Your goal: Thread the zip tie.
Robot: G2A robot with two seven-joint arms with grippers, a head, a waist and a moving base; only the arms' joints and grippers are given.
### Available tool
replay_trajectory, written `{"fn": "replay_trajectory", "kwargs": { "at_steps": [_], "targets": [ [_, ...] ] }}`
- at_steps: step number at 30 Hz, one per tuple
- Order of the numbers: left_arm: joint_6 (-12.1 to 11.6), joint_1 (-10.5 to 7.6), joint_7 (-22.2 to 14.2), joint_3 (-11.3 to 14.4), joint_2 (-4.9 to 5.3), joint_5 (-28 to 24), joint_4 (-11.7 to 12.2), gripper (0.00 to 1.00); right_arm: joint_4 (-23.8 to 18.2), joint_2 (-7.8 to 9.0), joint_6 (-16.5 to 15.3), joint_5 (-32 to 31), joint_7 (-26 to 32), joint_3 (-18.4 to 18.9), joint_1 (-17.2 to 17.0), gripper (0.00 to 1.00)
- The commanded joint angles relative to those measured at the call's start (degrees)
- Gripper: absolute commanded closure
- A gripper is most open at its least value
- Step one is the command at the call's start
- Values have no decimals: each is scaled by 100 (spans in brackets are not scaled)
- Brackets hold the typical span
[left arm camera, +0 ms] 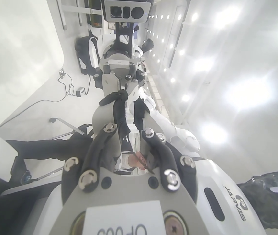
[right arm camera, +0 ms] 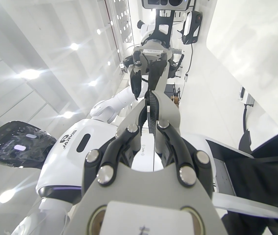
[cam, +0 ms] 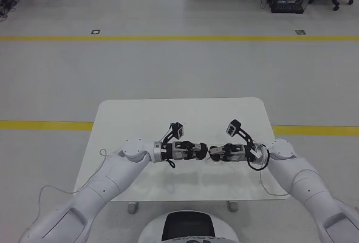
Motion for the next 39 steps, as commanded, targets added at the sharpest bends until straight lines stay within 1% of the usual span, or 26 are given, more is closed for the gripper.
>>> {"fn": "replay_trajectory", "kwargs": {
  "at_steps": [1,11,13,15,20,36,39],
  "targets": [
    [7,-2,1,2,-3,4,4,91,-3,1,0,5,0,2,-2,100],
    [17,-16,-24,23,-22,15,36,91,-49,-6,0,-18,0,43,-25,100],
    [17,-20,-11,24,-24,29,45,93,-54,-9,0,-27,0,53,-30,100],
    [18,-18,0,23,-26,36,45,91,-57,-12,0,-36,0,60,-33,100],
    [26,-16,18,16,-28,46,51,93,-44,-24,0,-53,0,80,-38,100],
    [29,-26,8,21,-47,54,91,93,3,-60,0,-113,0,147,-57,100],
    [32,-31,13,28,-53,63,97,95,11,-66,0,-116,0,142,-55,100]
  ]
}}
